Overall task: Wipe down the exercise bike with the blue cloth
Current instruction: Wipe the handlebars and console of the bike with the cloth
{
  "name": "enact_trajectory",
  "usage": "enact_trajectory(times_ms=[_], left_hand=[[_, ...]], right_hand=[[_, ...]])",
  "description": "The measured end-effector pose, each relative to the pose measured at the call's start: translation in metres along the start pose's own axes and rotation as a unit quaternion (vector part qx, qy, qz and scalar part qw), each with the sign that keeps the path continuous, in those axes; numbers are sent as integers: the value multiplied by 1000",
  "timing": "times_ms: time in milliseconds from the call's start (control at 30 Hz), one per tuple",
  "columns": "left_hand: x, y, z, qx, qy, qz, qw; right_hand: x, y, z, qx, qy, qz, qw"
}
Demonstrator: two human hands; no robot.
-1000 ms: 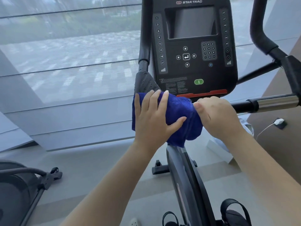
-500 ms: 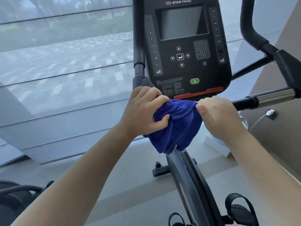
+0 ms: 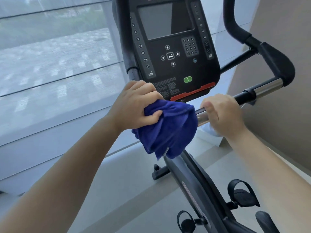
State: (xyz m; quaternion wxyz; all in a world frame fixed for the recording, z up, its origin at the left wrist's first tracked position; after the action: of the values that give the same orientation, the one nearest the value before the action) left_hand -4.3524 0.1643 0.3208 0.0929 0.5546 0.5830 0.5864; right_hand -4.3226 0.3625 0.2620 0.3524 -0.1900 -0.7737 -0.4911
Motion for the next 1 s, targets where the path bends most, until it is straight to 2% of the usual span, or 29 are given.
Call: enact_trajectory(times_ms=[167,233,333,467,600,833,1000], left_hand=[[0,0,-18,29,97,-11,995],[-11,0,-16,82,184,-11,979],[-33,10,-3,128,328,-25,936],[-41,-11,28,-15,445,-110,889],[-33,-24,36,-20,479,-144,865],[-30,-29,28,-14,520,-95,848],[-22,-31,17,16,534,-133,835]], right_hand=[[2,-2,2,-17,-17,11,1000],[3,-1,2,-23,-12,13,1000],[3,-1,1,-16,-9,5,1000],[3,4,-4,-6,-4,6,1000],[3,6,-7,-13,9,8,1000],[2,3,-8,-19,21,12,1000],[2,3,-8,-2,25,22,999]])
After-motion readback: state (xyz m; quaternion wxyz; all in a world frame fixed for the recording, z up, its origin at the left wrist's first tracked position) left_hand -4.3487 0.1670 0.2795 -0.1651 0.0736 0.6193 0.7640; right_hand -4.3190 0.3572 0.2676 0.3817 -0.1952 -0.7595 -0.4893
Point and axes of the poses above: each hand's wrist, its own x-axis towards the middle knuckle, its own y-axis out of the back of the hand, z = x × y, the point moved 9 cm from there along x, towards the middle knuckle, and after that the axes turned 13 degrees about x, right-handed, at the moved point
